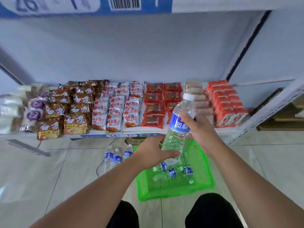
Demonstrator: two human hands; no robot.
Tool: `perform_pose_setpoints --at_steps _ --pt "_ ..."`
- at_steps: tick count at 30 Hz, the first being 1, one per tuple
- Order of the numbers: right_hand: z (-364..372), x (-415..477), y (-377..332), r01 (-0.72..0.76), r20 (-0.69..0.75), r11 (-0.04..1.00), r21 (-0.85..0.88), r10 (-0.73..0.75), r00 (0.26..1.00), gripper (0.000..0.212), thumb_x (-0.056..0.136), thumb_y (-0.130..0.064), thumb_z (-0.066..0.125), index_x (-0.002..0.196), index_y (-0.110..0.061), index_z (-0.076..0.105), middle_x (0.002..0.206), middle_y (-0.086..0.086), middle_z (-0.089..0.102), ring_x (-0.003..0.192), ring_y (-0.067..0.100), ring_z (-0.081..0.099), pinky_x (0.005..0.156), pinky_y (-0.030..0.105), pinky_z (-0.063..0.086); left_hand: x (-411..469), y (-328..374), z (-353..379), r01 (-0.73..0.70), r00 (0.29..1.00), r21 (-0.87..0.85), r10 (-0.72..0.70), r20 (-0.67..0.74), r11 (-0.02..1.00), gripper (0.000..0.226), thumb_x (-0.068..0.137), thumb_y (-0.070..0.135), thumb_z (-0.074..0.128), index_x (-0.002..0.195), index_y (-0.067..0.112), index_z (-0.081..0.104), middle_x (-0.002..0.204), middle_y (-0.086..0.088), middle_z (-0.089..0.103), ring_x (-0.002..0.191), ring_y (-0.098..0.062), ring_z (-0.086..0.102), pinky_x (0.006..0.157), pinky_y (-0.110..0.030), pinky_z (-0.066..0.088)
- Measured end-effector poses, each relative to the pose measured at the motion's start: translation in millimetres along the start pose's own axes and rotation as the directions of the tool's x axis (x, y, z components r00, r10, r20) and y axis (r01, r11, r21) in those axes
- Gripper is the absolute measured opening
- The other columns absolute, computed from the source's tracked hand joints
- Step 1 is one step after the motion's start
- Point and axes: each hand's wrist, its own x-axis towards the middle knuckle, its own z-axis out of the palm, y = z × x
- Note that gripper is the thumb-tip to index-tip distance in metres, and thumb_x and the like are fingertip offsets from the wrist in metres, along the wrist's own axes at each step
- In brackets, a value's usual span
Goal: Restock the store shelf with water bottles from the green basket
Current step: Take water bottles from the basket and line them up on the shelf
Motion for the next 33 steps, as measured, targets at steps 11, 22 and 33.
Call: perform_pose_setpoints --at_steps 11,22,33 --pt "-10 -71 -244 0.051 -0.013 0.998 -0.034 -0.051 0.999 0.013 0.094 -0.038 0.065 0.090 -0.029 0.073 0.079 -0.016 0.078 0.072 0.001 0.073 0.068 0.024 0.054 -105 168 -146 -0.065 0.998 -0.004 0.065 0.009 0.998 0.031 0.073 0.062 0.081 0.097 0.046 0.069 0.074 0.028 0.070 0.061 0.011 0.061 0.058 -0.019 0.043" --pt "-25 -105 -362 0.125 -0.129 0.992 -0.018 -0.126 0.984 0.032 0.091 -0.045 0.065 0.104 -0.016 0.060 0.082 -0.006 0.069 0.060 -0.010 0.064 0.050 0.005 0.042 -142 253 -213 -0.199 0.978 0.045 0.202 -0.053 0.979 0.041 0.071 0.068 0.074 0.106 0.049 0.066 0.087 0.025 0.075 0.075 0.004 0.069 0.077 -0.030 0.059" --pt "-90 -19 -445 0.290 -0.087 0.957 0.010 -0.288 0.954 0.036 0.090 -0.054 0.066 0.119 -0.032 0.059 0.104 -0.015 0.072 0.089 -0.004 0.069 0.067 0.018 0.050 -54 356 -243 -0.226 0.902 0.113 0.252 -0.351 0.968 0.052 0.078 0.066 0.070 0.124 0.044 0.057 0.108 0.024 0.070 0.099 0.000 0.065 0.090 -0.035 0.056"
